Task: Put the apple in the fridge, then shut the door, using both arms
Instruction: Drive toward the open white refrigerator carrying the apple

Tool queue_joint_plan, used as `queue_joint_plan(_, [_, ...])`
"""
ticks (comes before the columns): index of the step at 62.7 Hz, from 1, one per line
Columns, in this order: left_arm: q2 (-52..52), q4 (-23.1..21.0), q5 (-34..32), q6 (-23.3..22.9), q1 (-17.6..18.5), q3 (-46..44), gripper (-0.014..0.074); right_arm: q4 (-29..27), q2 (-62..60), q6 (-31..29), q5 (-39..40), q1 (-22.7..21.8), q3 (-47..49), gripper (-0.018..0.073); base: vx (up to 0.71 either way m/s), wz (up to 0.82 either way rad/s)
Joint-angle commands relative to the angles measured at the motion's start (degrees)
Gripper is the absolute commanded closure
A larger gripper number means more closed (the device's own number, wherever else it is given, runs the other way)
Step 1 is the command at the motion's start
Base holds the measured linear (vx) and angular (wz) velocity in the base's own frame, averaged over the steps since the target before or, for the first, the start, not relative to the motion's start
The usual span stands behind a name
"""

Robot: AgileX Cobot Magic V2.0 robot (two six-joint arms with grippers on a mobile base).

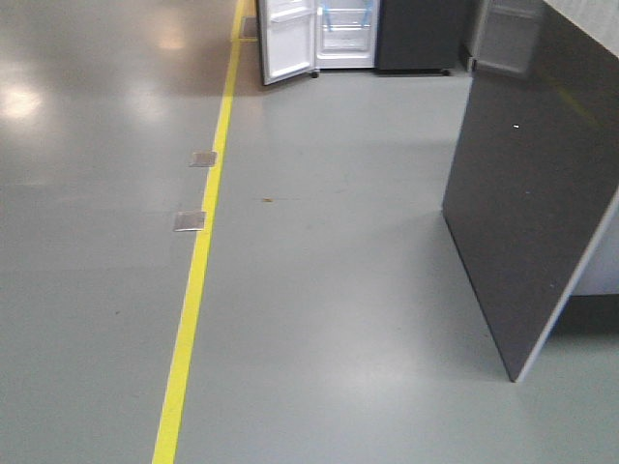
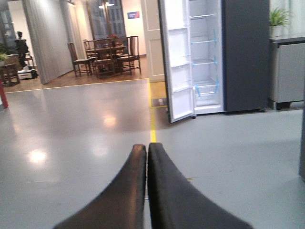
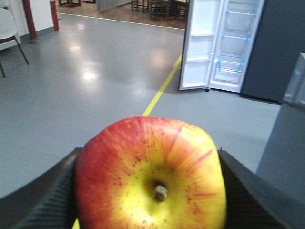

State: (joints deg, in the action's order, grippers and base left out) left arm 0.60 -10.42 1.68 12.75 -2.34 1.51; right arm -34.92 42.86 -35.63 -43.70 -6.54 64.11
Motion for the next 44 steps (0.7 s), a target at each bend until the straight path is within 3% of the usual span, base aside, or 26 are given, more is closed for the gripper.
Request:
queue_joint_plan(1, [0.9,-0.2,-4.3,-0.1,0.1,1.2,0.0603,-1.6,-0.1,-0.5,4.3,-0.1,1.4,0.0566,0.11,0.29])
queue_joint_plan(44, [0.9,-0.2,-4.3,-0.1,0.1,1.2,0.0603,-1.6,-0.1,-0.5,4.3,-0.1,1.4,0.0566,0.13,0.12])
